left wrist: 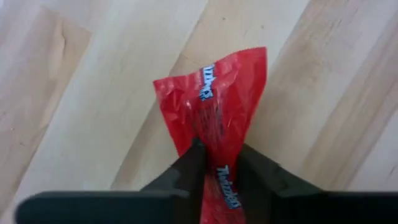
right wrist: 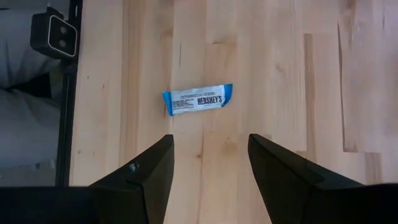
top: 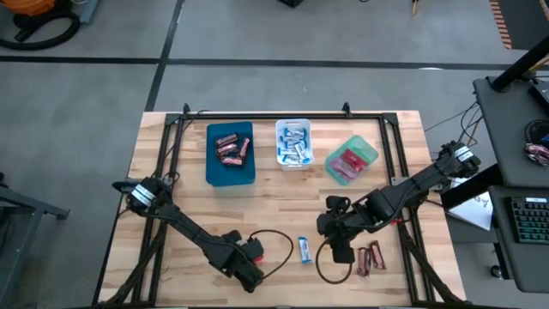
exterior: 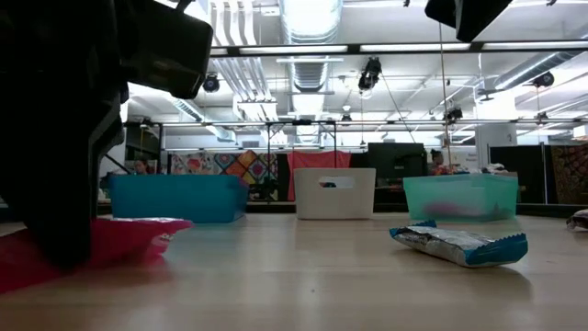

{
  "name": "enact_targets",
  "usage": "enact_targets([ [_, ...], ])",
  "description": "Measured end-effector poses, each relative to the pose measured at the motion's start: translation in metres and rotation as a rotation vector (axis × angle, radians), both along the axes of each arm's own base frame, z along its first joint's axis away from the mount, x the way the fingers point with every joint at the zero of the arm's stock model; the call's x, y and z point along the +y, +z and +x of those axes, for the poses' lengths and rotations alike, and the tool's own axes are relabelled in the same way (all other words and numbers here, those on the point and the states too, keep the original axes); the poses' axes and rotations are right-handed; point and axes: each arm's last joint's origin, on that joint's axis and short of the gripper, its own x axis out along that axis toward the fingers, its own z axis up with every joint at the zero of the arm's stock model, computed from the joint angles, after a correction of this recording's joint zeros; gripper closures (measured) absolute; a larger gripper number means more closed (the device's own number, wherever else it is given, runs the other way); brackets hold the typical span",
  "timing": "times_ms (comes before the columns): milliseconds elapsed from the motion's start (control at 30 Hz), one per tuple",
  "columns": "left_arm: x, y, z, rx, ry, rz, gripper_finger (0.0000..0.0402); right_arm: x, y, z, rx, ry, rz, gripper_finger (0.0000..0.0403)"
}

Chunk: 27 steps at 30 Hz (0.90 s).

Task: Sort candy
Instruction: Put the red candy into the green bin

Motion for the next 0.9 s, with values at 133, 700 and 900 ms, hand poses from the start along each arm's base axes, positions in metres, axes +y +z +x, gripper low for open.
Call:
enact_targets([
  [133, 0.001, 0.009, -0.002, -0.033, -0.061, 0.033, 0.0375, 0.004, -0.001, -0.003, -0.001, 0.021, -0.019, 0.0204],
  [700, 0.03, 0.122, -0.028, -0.454, -0.44, 0.295, 0.0392, 0.017, -0.049, -0.011, -0.135, 0.028, -0.151, 0.0204],
  [900, 0.048, 0.128, -0.039, -0.651, -0.542, 0.335, 0.0392, 0.015, -0.06, -0.006, -0.308, 0.078, -0.14, 0.0204],
])
